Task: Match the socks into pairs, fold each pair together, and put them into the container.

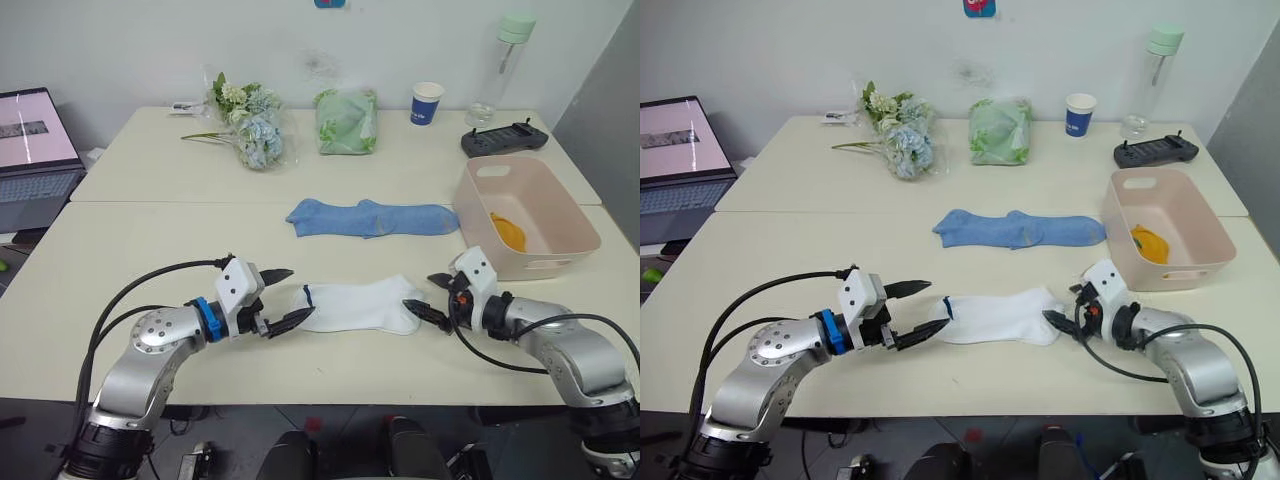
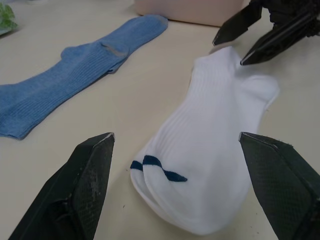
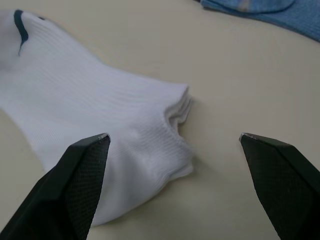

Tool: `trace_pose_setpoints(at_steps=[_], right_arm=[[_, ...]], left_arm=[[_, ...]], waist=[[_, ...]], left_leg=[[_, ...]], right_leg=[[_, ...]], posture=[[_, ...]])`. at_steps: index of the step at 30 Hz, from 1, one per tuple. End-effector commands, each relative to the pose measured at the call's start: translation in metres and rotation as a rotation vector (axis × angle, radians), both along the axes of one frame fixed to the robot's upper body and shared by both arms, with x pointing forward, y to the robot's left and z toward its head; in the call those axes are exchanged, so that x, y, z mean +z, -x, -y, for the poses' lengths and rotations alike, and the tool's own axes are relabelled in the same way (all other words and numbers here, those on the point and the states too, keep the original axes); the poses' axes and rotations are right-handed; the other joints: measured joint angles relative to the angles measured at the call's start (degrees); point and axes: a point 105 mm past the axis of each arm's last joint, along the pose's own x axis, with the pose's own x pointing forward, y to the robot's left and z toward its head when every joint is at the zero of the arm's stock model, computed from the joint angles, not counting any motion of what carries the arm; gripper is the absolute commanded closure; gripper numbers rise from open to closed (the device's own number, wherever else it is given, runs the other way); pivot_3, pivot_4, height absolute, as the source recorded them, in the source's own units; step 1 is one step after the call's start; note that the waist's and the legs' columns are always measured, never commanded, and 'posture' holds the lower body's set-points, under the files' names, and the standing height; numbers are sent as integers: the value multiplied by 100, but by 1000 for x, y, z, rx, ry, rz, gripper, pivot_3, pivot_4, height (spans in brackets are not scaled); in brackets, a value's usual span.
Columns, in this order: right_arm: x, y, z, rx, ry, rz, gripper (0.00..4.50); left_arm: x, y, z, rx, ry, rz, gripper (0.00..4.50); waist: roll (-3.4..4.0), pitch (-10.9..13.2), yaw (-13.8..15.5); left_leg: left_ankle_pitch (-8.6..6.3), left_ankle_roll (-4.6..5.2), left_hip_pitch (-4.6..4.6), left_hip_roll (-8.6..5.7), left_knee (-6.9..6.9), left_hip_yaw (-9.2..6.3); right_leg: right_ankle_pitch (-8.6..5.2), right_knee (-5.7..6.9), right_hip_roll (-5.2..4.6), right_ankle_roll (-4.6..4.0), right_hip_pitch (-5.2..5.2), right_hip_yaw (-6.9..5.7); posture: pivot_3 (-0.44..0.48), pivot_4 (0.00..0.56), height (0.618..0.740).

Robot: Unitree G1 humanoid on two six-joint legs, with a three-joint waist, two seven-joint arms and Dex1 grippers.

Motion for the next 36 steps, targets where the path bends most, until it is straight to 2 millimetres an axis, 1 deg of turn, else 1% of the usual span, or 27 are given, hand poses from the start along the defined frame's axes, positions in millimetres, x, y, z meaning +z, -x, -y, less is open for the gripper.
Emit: trace_pose_setpoints(at_steps=[1, 5, 8, 11, 16, 19, 20, 21, 24, 27, 30, 31, 34, 35, 36], right_arm=[[-1, 6, -9, 39, 25, -18, 0], [-3, 14, -16, 88, 14, -52, 0], [-2, 16, -17, 101, 5, -65, 559], [-2, 14, -14, 98, 8, -62, 1534], [2, 5, -9, 69, 3, -46, 3281], [4, 3, -6, 52, -23, -62, 4375], [5, 2, -5, 47, -29, -62, 4478], [6, 0, -4, 41, -34, -62, 4478], [9, 3, 3, 50, -48, -89, 4478], [9, 5, 4, 59, -56, -107, 4478], [9, 3, 6, 57, -58, -112, 4500], [8, 2, 6, 59, -58, -113, 4500], [8, 2, 4, 62, -59, -115, 4500], [8, 1, 3, 64, -60, -114, 4500], [8, 1, 2, 66, -63, -113, 4500]], left_arm=[[8, 2, 4, -8, 3, 50, 371], [9, 1, 5, -7, 9, 50, 371], [8, 1, 6, -12, 8, 48, 333], [10, -1, 6, -9, 8, 50, 333], [11, -4, 7, -11, 1, 59, 333], [14, -6, 16, -42, 6, 70, 333], [15, -6, 19, -57, 7, 72, 333], [15, -7, 22, -71, 7, 71, 333], [7, -10, 40, -152, -39, 60, 333], [2, -15, 55, -200, -27, 34, 333], [-9, -25, 72, -228, -15, -12, 906], [-13, -27, 74, -238, -25, -22, 1220], [-24, -30, 76, -247, -64, -36, 2145], [-31, -30, 74, -248, -94, -50, 2391], [-40, -31, 72, -250, -135, -56, 2744]], waist=[[-2, -1, 2], [-3, -2, 4], [-3, -2, 4], [-3, -2, 6], [-3, -2, 4], [-3, -2, 12], [-3, -1, 12], [-3, -1, 12], [-3, -1, 14], [-3, -1, 17], [-4, -1, 20], [-4, -1, 19], [-4, -1, -15], [-4, -1, -13], [-4, -1, -11]], left_leg=[[0, 0, 1, 1, -1, 0], [0, 0, 1, 0, 0, -2], [0, 0, 1, 1, -2, -2], [0, 0, 1, 0, -2, -2], [0, 0, 1, -1, -1, -1], [0, 0, 1, -2, -1, -2], [0, 0, 1, -3, 0, -2], [0, 0, 0, -3, 0, -2], [0, 0, 0, -3, 0, -2], [0, 0, -1, -6, 2, -1], [0, 0, -2, -6, 3, -2], [0, 0, -2, -6, 4, -2], [0, 0, -2, -4, 4, 0], [0, 0, -2, -3, 3, 1], [0, 0, -2, -3, 3, -1]], right_leg=[[0, 0, 0, 0, 1, -1], [0, -3, 0, 0, 3, -2], [0, -3, 0, 0, 2, -3], [0, -3, 0, 0, 3, -3], [0, -4, 0, 0, 3, -2], [0, -4, 0, 0, 3, -3], [0, -4, 0, 0, 4, -3], [0, -5, 0, 0, 5, -3], [0, -4, 0, 0, 5, -3], [0, -8, 0, 0, 7, -3], [0, -7, 0, 0, 6, -6], [0, -6, 0, 0, 7, -6], [0, -4, 0, 0, 3, -4], [0, -3, 0, 0, 1, -3], [0, -1, 0, 0, 1, -5]], posture=[[0, 150, 740], [0, 150, 740], [0, 150, 740], [0, 150, 740], [0, 150, 740], [0, 150, 740], [0, 150, 740], [0, 150, 740], [0, 150, 740], [0, 150, 740], [0, 150, 740], [0, 150, 740], [0, 150, 740], [0, 150, 740], [0, 150, 740]])
